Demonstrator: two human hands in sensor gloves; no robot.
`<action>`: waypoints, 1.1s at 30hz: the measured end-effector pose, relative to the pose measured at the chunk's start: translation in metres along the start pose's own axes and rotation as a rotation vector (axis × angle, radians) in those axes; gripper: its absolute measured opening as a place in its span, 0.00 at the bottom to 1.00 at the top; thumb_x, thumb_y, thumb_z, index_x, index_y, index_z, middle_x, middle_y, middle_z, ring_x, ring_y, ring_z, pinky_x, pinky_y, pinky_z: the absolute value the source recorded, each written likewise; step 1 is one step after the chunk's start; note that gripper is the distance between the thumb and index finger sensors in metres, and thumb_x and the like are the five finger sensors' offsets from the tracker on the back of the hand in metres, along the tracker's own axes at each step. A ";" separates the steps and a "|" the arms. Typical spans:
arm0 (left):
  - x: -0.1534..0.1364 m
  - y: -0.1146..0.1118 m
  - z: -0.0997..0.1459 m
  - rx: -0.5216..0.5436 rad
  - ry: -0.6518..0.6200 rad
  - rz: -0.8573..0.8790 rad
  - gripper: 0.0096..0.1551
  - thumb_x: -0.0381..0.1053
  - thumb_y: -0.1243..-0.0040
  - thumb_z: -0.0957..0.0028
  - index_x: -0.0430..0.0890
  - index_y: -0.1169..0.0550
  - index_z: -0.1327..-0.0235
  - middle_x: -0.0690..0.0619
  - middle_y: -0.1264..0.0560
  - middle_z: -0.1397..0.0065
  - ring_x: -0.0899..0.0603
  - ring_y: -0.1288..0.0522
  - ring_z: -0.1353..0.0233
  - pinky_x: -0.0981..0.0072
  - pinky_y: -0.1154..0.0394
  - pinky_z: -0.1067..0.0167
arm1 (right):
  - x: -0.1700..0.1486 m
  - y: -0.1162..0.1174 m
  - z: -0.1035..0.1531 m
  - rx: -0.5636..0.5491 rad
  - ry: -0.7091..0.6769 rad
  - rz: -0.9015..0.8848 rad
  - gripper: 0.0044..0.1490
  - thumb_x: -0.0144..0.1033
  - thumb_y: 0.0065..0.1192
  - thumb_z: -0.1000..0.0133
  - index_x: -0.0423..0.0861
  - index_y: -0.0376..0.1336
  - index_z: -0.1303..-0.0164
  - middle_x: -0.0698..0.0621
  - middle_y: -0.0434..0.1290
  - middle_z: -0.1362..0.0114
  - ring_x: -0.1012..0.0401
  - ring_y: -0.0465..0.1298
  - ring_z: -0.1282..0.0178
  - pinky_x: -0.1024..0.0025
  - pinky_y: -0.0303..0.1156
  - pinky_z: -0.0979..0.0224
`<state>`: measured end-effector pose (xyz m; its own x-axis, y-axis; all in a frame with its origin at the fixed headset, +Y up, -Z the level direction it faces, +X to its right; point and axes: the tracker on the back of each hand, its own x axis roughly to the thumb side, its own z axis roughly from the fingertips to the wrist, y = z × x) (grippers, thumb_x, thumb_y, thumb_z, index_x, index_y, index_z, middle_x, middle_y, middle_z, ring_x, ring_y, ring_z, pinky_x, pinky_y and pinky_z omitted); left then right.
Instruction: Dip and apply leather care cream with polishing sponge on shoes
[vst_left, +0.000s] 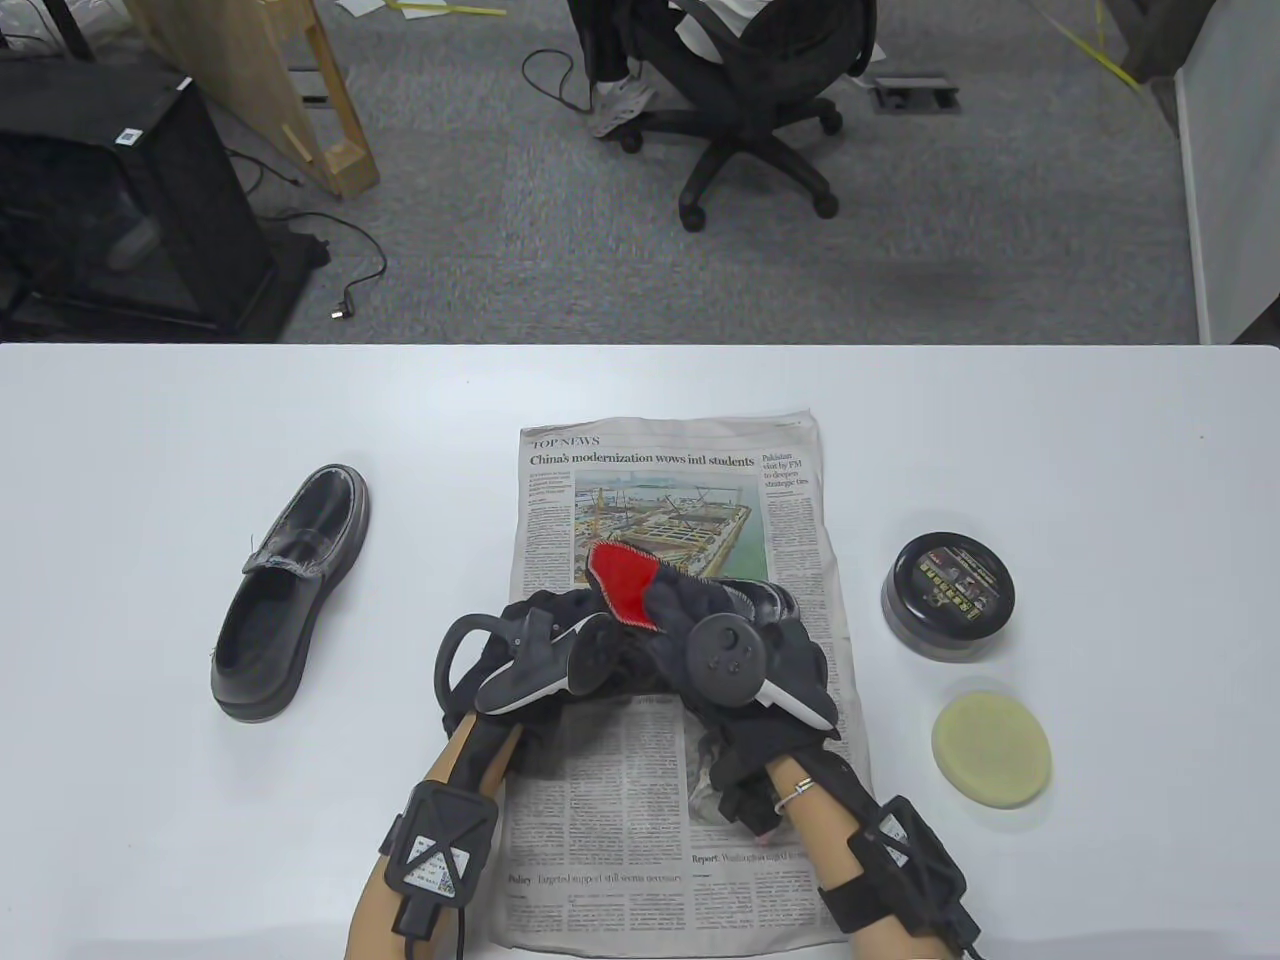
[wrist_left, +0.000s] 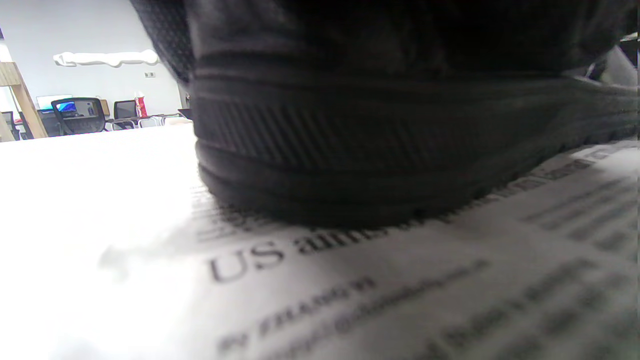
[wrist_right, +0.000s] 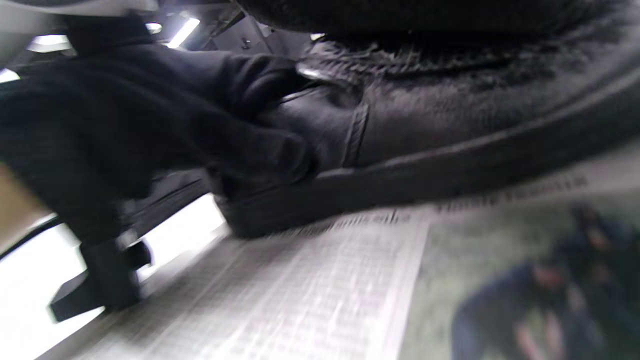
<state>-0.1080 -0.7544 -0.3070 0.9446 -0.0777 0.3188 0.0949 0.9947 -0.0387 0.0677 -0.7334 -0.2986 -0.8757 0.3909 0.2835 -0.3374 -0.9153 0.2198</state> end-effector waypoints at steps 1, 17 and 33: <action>0.000 0.000 0.000 0.001 0.003 0.004 0.55 0.75 0.42 0.67 0.59 0.34 0.20 0.57 0.26 0.21 0.47 0.26 0.25 0.50 0.27 0.28 | -0.002 0.000 -0.006 0.012 0.024 0.015 0.37 0.47 0.28 0.30 0.46 0.41 0.10 0.33 0.45 0.11 0.32 0.46 0.15 0.33 0.49 0.23; 0.001 0.001 0.002 0.013 0.034 -0.021 0.55 0.76 0.43 0.66 0.58 0.33 0.20 0.55 0.24 0.22 0.46 0.24 0.27 0.51 0.26 0.31 | -0.053 0.005 0.045 0.011 0.128 0.288 0.37 0.45 0.29 0.30 0.45 0.39 0.12 0.36 0.38 0.12 0.34 0.43 0.15 0.38 0.48 0.21; 0.001 -0.001 0.002 0.026 0.017 0.002 0.55 0.75 0.42 0.67 0.59 0.35 0.20 0.56 0.26 0.21 0.46 0.26 0.25 0.49 0.28 0.28 | -0.013 0.003 -0.008 0.039 0.050 -0.024 0.37 0.48 0.28 0.30 0.48 0.39 0.11 0.40 0.40 0.10 0.39 0.40 0.13 0.35 0.42 0.22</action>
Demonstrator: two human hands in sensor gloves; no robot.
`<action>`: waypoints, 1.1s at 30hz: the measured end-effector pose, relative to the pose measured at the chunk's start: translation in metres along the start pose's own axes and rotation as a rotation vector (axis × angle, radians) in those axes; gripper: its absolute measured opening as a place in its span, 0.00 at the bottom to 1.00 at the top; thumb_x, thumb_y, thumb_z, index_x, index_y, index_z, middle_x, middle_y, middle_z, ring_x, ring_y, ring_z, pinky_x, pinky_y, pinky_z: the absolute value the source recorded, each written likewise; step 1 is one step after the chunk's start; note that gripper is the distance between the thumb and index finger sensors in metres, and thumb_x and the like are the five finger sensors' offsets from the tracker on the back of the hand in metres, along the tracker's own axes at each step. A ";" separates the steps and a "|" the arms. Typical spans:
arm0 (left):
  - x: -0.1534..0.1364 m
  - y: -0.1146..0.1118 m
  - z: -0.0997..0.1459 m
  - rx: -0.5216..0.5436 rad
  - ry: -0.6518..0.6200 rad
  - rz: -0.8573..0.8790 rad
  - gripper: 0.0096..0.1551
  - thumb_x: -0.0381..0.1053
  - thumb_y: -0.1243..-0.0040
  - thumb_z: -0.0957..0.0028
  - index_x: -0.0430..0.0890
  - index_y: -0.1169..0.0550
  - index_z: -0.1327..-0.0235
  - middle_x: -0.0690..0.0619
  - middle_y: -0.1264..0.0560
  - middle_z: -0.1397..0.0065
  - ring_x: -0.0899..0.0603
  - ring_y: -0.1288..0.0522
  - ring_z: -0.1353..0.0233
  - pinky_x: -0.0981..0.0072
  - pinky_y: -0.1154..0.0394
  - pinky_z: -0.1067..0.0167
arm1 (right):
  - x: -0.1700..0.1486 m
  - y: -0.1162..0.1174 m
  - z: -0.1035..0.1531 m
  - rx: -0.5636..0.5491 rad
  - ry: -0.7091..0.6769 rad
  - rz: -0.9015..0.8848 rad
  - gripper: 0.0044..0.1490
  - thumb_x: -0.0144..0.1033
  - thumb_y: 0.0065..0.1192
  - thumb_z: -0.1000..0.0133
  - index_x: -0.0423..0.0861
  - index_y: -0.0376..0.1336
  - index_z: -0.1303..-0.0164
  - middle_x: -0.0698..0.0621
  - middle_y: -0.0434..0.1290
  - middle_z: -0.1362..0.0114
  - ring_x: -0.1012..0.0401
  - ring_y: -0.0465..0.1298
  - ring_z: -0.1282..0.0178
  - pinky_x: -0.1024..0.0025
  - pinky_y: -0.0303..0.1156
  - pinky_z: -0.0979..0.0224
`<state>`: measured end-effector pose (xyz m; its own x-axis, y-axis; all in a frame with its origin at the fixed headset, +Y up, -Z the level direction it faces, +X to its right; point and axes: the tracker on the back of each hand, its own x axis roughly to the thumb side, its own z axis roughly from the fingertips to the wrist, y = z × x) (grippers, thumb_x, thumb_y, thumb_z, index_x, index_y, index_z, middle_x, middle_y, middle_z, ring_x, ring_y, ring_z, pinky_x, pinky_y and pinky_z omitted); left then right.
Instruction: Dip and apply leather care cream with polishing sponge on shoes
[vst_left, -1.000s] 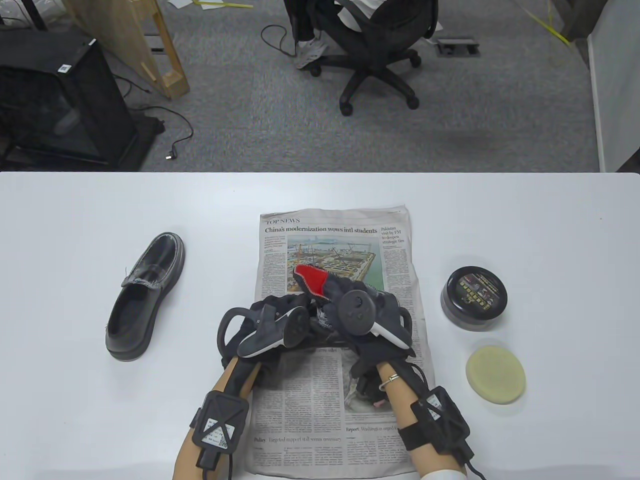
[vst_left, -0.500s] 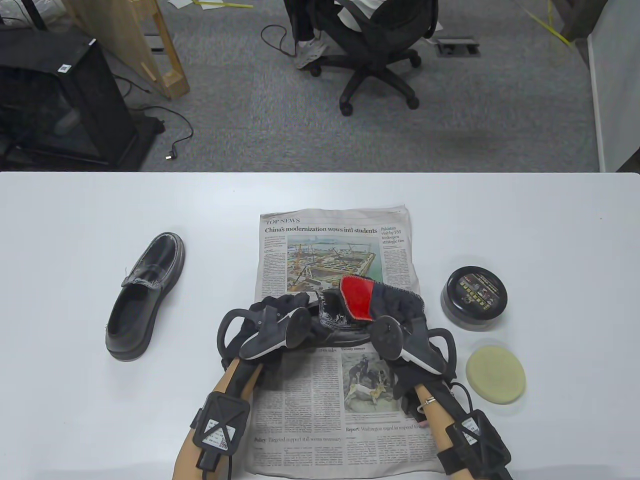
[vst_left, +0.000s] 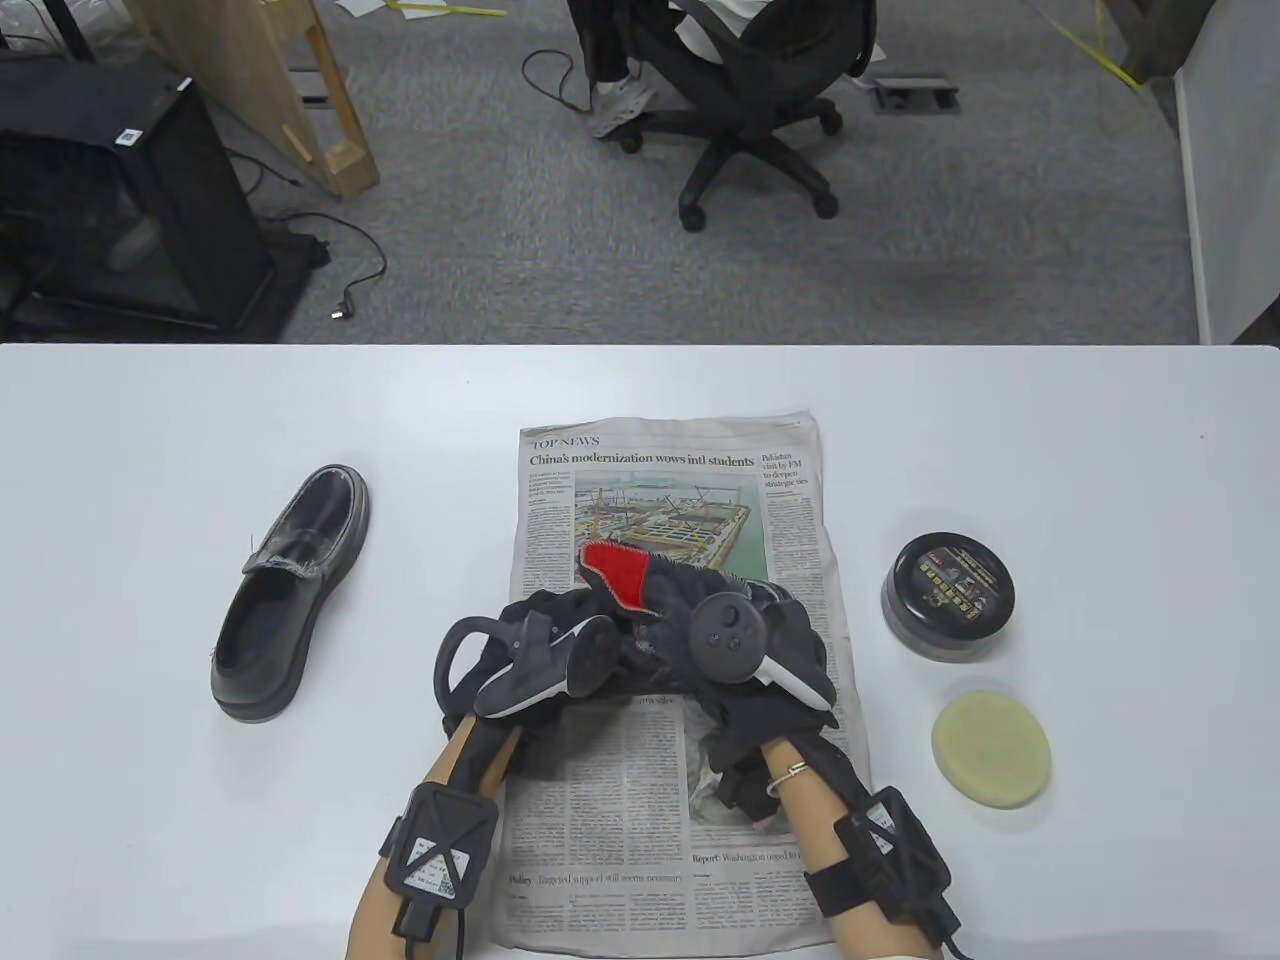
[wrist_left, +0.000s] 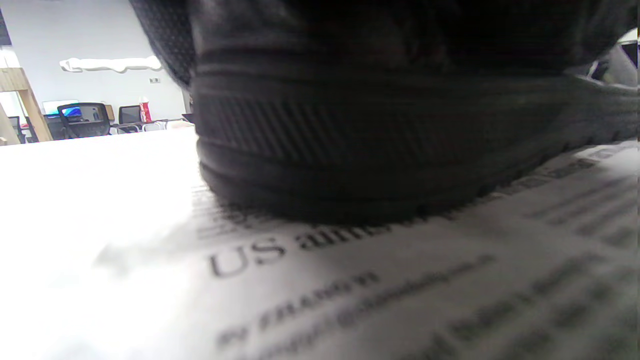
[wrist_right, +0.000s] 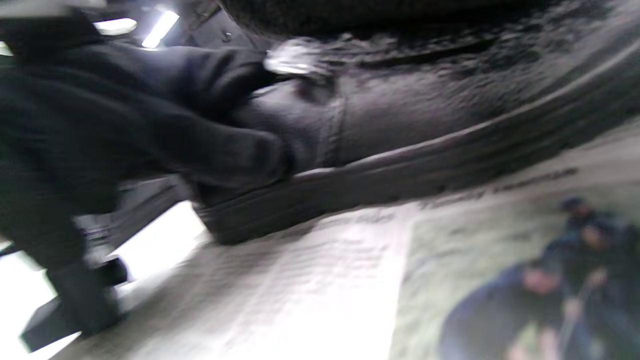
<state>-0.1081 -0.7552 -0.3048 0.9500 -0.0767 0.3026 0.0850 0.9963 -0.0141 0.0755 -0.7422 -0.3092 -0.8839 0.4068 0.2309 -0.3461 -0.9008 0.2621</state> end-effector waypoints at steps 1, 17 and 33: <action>0.000 0.000 0.000 0.006 0.002 -0.005 0.55 0.75 0.42 0.67 0.58 0.35 0.20 0.56 0.25 0.21 0.46 0.25 0.25 0.49 0.27 0.28 | -0.003 -0.001 -0.003 -0.001 0.026 0.020 0.37 0.48 0.28 0.30 0.48 0.39 0.11 0.39 0.41 0.10 0.38 0.40 0.13 0.36 0.41 0.22; 0.002 0.007 0.006 0.020 -0.017 -0.046 0.60 0.75 0.41 0.62 0.56 0.42 0.14 0.49 0.34 0.13 0.39 0.35 0.16 0.35 0.35 0.23 | -0.071 -0.084 0.102 -0.302 0.108 0.226 0.35 0.45 0.39 0.31 0.47 0.50 0.13 0.42 0.58 0.13 0.39 0.61 0.17 0.40 0.60 0.22; -0.040 0.038 0.068 0.086 -0.029 0.235 0.53 0.69 0.53 0.44 0.47 0.50 0.10 0.39 0.45 0.09 0.31 0.44 0.14 0.32 0.44 0.22 | -0.267 -0.083 0.176 -0.271 0.961 0.270 0.32 0.42 0.47 0.32 0.51 0.53 0.16 0.43 0.60 0.14 0.39 0.62 0.18 0.39 0.59 0.23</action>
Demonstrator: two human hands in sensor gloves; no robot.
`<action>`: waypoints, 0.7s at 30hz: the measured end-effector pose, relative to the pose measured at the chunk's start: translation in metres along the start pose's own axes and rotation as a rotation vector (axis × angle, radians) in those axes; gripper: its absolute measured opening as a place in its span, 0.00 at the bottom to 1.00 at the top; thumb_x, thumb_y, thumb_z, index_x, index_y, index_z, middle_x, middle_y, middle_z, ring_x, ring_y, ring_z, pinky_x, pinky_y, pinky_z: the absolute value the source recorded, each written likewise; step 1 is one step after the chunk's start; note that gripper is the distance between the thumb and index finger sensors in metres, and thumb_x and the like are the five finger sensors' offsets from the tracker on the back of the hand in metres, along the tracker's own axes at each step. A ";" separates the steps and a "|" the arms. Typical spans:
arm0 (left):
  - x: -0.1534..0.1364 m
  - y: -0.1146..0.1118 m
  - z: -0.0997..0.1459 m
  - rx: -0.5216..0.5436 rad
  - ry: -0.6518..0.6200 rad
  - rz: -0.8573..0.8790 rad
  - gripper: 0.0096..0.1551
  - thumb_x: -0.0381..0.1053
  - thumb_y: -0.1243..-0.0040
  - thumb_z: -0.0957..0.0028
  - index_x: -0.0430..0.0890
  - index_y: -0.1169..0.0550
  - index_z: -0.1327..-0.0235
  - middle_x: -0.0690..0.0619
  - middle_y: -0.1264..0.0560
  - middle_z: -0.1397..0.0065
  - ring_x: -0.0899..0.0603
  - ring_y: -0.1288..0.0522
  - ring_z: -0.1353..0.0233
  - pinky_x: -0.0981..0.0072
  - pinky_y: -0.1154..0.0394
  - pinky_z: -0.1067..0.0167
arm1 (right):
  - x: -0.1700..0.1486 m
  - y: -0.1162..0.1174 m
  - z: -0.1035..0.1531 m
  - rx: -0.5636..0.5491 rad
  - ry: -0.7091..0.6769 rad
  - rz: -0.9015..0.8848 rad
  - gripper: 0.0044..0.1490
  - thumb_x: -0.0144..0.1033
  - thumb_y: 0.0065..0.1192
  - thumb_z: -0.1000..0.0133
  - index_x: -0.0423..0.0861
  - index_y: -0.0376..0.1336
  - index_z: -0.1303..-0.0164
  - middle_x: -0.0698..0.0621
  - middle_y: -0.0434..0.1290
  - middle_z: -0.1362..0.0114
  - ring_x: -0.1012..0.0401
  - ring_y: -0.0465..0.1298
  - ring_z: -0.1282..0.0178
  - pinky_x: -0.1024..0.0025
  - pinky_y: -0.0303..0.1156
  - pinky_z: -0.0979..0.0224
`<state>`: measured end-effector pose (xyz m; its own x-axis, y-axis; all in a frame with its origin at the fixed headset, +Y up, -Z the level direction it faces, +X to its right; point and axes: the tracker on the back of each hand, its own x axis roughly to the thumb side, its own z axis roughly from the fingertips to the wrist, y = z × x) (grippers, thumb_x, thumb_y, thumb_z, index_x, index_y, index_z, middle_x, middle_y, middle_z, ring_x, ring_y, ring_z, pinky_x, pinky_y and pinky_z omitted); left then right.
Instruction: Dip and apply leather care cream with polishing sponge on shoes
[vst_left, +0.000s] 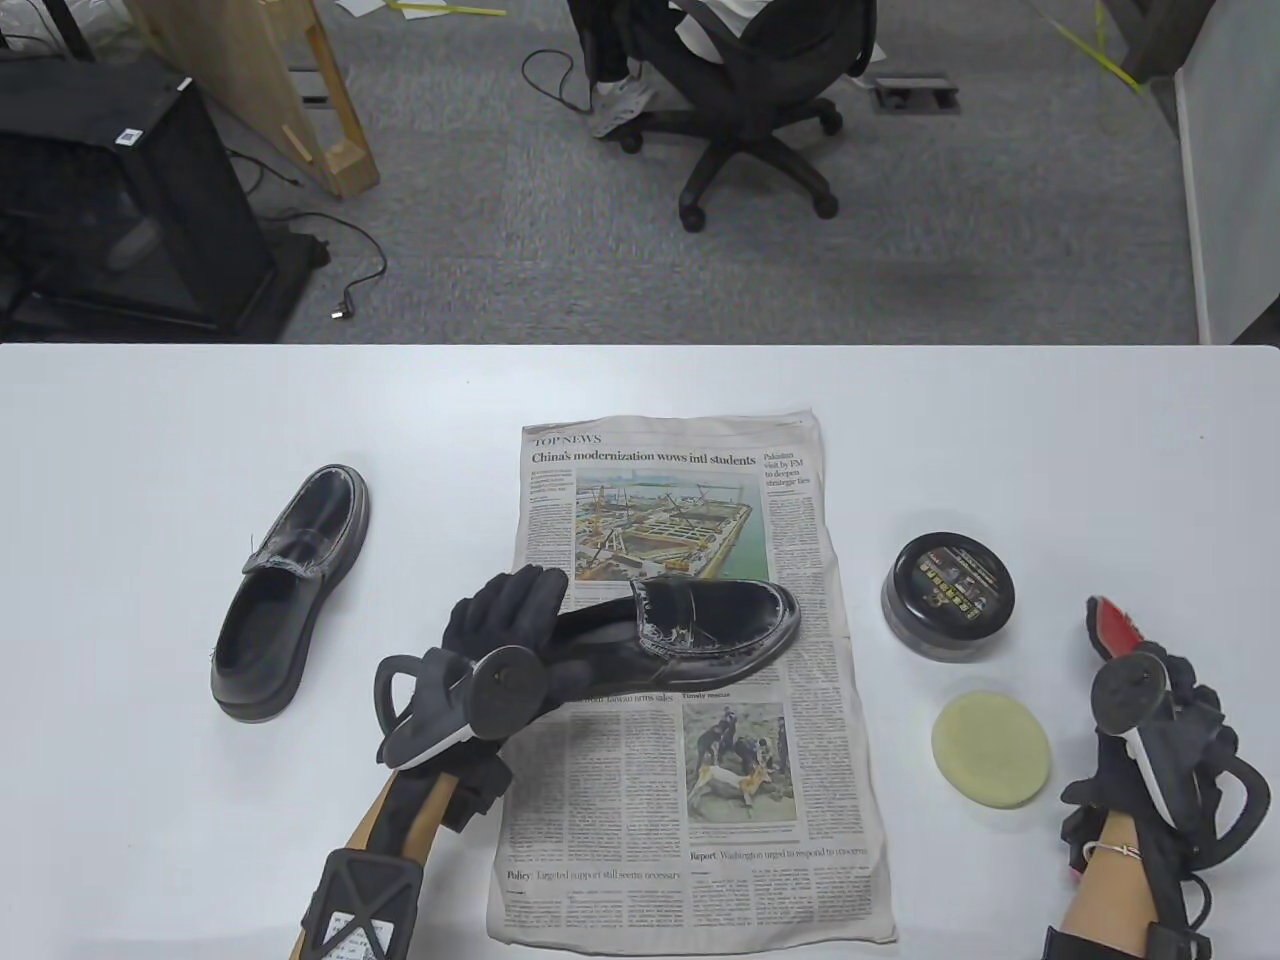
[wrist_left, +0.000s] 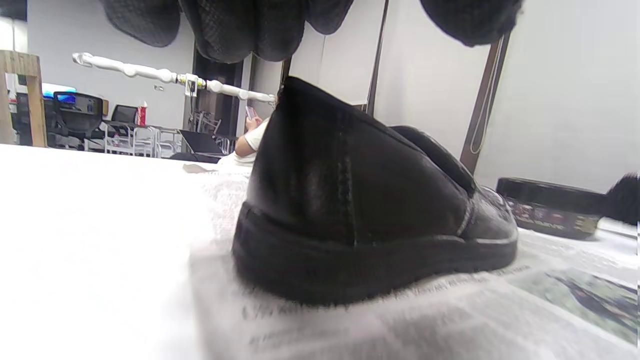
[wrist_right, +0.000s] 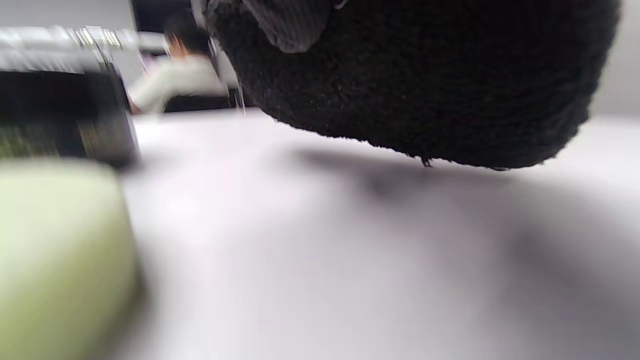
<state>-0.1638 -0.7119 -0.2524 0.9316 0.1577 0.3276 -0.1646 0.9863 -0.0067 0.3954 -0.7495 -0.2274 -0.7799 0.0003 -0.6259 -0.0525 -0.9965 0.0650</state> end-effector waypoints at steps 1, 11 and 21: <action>-0.003 -0.002 0.004 -0.003 0.009 0.009 0.53 0.69 0.53 0.43 0.46 0.50 0.10 0.38 0.45 0.08 0.31 0.45 0.14 0.32 0.44 0.22 | -0.002 0.008 -0.004 0.134 -0.020 -0.048 0.34 0.45 0.46 0.32 0.49 0.53 0.15 0.40 0.59 0.14 0.38 0.61 0.17 0.37 0.59 0.24; -0.019 -0.007 0.011 -0.031 0.010 0.078 0.44 0.64 0.62 0.36 0.46 0.51 0.10 0.37 0.49 0.08 0.30 0.48 0.14 0.31 0.46 0.23 | 0.083 -0.027 0.015 0.102 -0.340 -0.145 0.59 0.65 0.35 0.35 0.35 0.32 0.08 0.23 0.36 0.12 0.24 0.41 0.17 0.26 0.49 0.25; -0.024 -0.016 0.012 -0.090 0.028 0.002 0.36 0.56 0.72 0.31 0.46 0.54 0.11 0.37 0.52 0.08 0.30 0.52 0.13 0.28 0.49 0.23 | 0.186 -0.004 -0.014 0.217 -0.282 0.063 0.75 0.75 0.39 0.44 0.30 0.23 0.11 0.16 0.32 0.15 0.17 0.38 0.20 0.20 0.48 0.28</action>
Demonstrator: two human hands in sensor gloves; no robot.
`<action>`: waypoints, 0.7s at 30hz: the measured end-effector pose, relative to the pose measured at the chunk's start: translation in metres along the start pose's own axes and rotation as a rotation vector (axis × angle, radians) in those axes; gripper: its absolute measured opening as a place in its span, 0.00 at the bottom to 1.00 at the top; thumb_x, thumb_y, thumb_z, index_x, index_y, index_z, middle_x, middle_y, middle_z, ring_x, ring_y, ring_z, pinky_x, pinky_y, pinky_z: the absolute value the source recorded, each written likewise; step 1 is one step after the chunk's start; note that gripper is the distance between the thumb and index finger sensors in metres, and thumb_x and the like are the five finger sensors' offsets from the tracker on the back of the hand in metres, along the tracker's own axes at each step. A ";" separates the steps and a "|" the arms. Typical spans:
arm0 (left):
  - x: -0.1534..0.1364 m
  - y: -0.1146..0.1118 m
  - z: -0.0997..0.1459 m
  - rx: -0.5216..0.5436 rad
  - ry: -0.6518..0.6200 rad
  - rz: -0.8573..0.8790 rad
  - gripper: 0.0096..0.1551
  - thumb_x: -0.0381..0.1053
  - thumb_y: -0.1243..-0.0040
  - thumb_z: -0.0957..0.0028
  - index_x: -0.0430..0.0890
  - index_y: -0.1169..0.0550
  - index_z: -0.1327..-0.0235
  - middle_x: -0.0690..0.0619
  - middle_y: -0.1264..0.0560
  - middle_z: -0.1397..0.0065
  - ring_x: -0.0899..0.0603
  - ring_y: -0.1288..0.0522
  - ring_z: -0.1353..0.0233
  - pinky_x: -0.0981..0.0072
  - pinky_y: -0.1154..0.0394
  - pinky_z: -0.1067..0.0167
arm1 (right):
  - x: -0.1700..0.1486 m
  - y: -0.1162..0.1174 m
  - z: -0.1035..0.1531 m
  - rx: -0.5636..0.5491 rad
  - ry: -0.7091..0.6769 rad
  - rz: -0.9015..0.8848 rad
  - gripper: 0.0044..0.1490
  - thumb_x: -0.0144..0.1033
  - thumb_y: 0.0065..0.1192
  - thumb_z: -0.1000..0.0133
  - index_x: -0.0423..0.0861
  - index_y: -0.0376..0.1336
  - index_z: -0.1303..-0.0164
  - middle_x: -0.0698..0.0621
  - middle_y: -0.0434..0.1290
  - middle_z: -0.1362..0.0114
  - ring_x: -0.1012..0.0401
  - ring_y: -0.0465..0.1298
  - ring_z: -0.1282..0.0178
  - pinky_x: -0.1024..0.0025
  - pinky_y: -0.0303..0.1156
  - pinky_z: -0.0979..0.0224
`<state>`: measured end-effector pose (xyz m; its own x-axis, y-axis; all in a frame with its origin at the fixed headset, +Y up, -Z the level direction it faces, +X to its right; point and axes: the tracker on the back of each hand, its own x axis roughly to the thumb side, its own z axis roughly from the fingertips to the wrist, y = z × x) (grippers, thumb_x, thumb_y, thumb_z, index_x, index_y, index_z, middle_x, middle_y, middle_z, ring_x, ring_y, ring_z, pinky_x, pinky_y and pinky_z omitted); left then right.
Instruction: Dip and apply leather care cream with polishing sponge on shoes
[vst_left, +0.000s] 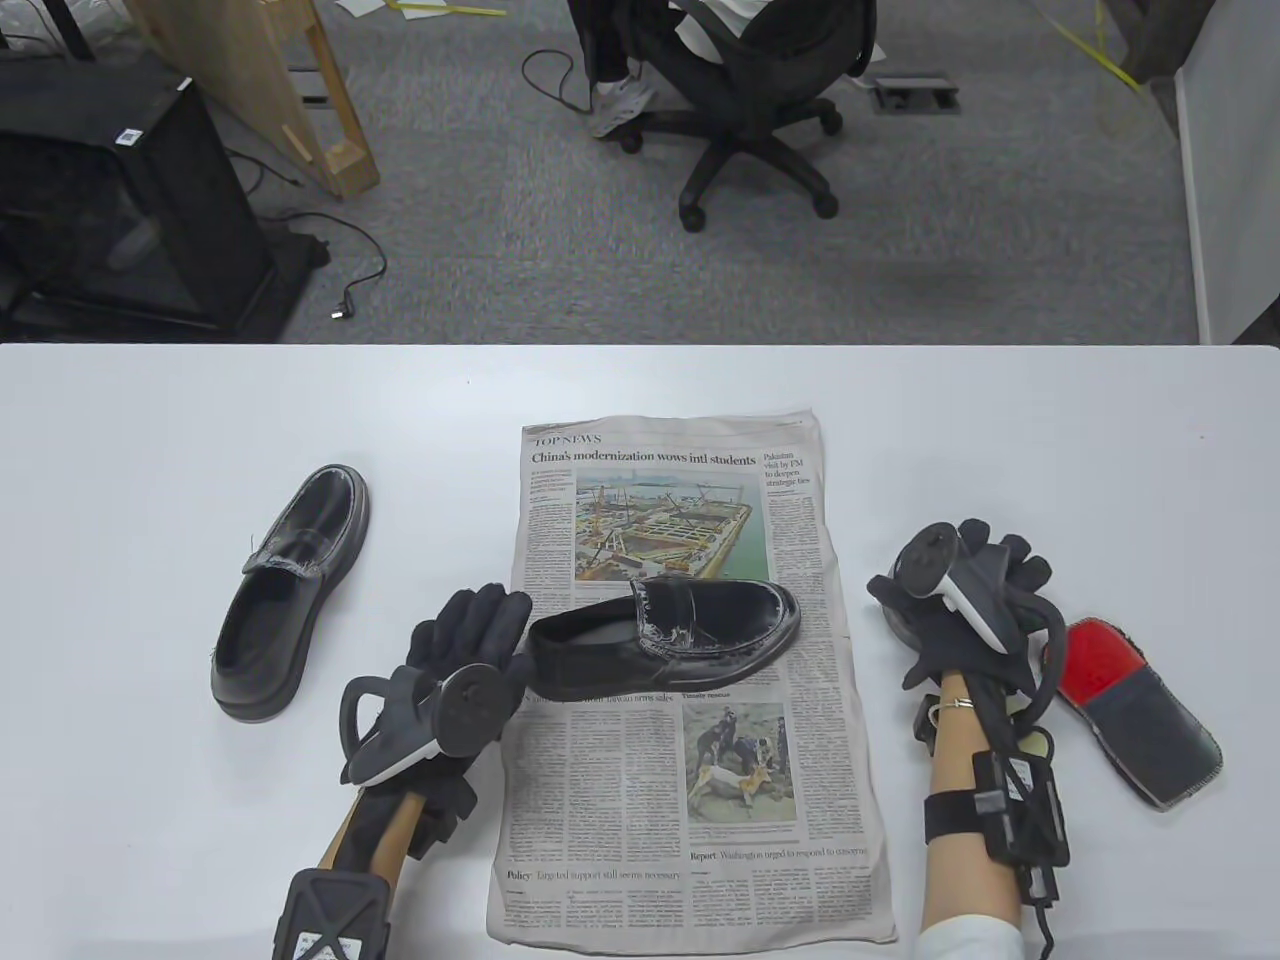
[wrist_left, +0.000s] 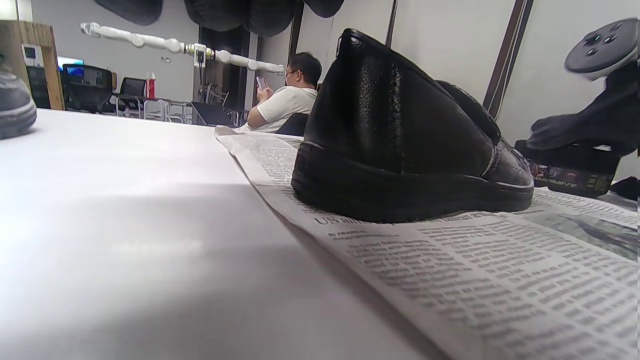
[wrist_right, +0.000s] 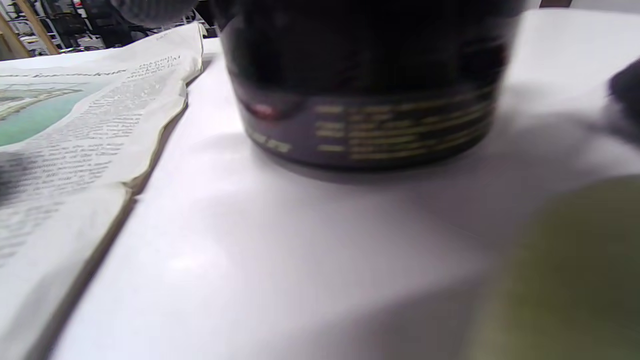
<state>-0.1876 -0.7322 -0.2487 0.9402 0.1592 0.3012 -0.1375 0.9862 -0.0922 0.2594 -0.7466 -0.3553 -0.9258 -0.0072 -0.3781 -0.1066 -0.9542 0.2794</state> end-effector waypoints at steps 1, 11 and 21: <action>-0.001 -0.001 0.000 -0.006 0.000 0.008 0.36 0.55 0.72 0.31 0.46 0.55 0.11 0.37 0.53 0.07 0.30 0.53 0.13 0.28 0.49 0.23 | 0.003 0.001 -0.002 -0.028 0.033 0.039 0.77 0.75 0.41 0.45 0.29 0.23 0.11 0.16 0.34 0.14 0.18 0.39 0.20 0.20 0.47 0.28; -0.009 -0.002 0.000 -0.058 0.000 0.037 0.36 0.54 0.74 0.29 0.42 0.55 0.11 0.34 0.55 0.08 0.27 0.55 0.14 0.25 0.50 0.24 | -0.003 -0.007 -0.013 -0.032 0.048 0.021 0.84 0.77 0.54 0.52 0.30 0.29 0.08 0.14 0.42 0.16 0.19 0.55 0.26 0.25 0.62 0.28; 0.010 0.019 0.009 0.111 -0.056 0.039 0.34 0.54 0.61 0.29 0.45 0.46 0.11 0.37 0.47 0.09 0.29 0.48 0.14 0.28 0.45 0.24 | 0.030 -0.035 0.100 -0.189 -0.401 0.032 0.83 0.77 0.52 0.50 0.27 0.31 0.08 0.12 0.43 0.18 0.17 0.56 0.29 0.24 0.62 0.31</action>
<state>-0.1837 -0.7111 -0.2387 0.9150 0.1968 0.3522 -0.2102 0.9777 -0.0002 0.1992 -0.6834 -0.2877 -0.9990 0.0435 0.0106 -0.0421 -0.9935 0.1055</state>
